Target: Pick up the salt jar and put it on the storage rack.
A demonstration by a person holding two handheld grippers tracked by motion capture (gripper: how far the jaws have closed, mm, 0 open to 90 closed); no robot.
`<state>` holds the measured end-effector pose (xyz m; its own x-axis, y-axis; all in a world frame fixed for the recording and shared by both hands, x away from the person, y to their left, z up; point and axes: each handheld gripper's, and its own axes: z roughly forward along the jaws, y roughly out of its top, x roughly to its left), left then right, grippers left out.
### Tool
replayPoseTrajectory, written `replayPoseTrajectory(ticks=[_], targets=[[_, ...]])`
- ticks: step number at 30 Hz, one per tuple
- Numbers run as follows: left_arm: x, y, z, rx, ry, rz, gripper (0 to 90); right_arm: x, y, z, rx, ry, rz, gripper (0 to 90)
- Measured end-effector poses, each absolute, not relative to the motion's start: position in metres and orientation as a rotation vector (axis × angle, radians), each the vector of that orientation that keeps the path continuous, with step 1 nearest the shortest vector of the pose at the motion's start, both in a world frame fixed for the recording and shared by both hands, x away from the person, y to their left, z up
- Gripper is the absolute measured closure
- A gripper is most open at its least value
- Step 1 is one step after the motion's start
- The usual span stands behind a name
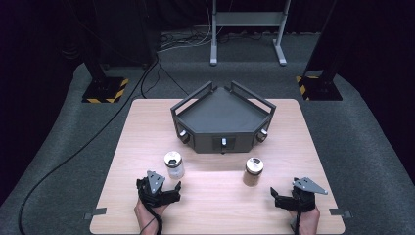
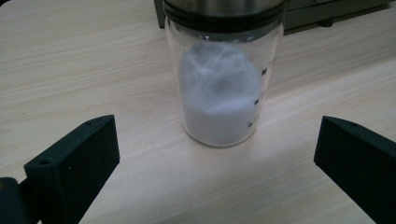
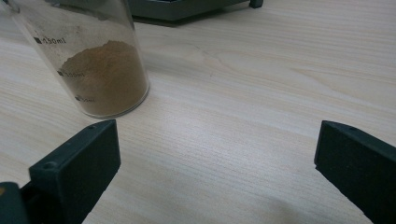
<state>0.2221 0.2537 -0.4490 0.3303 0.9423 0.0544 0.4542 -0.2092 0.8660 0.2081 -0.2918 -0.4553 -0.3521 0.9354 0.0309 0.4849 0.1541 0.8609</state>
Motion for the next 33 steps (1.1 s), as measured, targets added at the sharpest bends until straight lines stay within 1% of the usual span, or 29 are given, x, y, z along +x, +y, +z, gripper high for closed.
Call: replayPoseTrajectory(ticks=[5,12,22,23,26,29,30,32,33], targets=[[0.237,0.250,-0.445,1.835,1.211,0.775,0.0,0.208,-0.290,-0.455,1.340,1.914,1.108,0.0],[0.258,0.249,-0.451,1.822,1.219,0.709,0.0,0.209,-0.291,-0.455,1.342,1.916,1.113,0.0],[0.271,0.245,-0.449,1.829,1.213,0.702,0.0,0.208,-0.292,-0.456,1.339,1.913,1.119,0.0],[0.275,0.245,-0.447,1.839,1.212,0.679,0.0,0.207,-0.291,-0.456,1.338,1.912,1.119,0.0],[0.279,0.245,-0.447,1.848,1.210,0.667,0.1,0.207,-0.292,-0.456,1.329,1.916,1.126,0.0],[0.282,0.242,-0.448,1.855,1.237,0.672,0.4,0.208,-0.292,-0.456,1.329,1.920,1.122,0.0],[0.283,0.242,-0.450,1.848,1.253,0.675,6.0,0.208,-0.292,-0.455,1.326,1.924,1.120,0.0],[0.284,0.241,-0.450,1.846,1.266,0.683,9.5,0.207,-0.291,-0.456,1.323,1.919,1.118,0.0],[0.285,0.243,-0.451,1.843,1.264,0.666,9.5,0.207,-0.291,-0.456,1.323,1.919,1.118,0.0]])
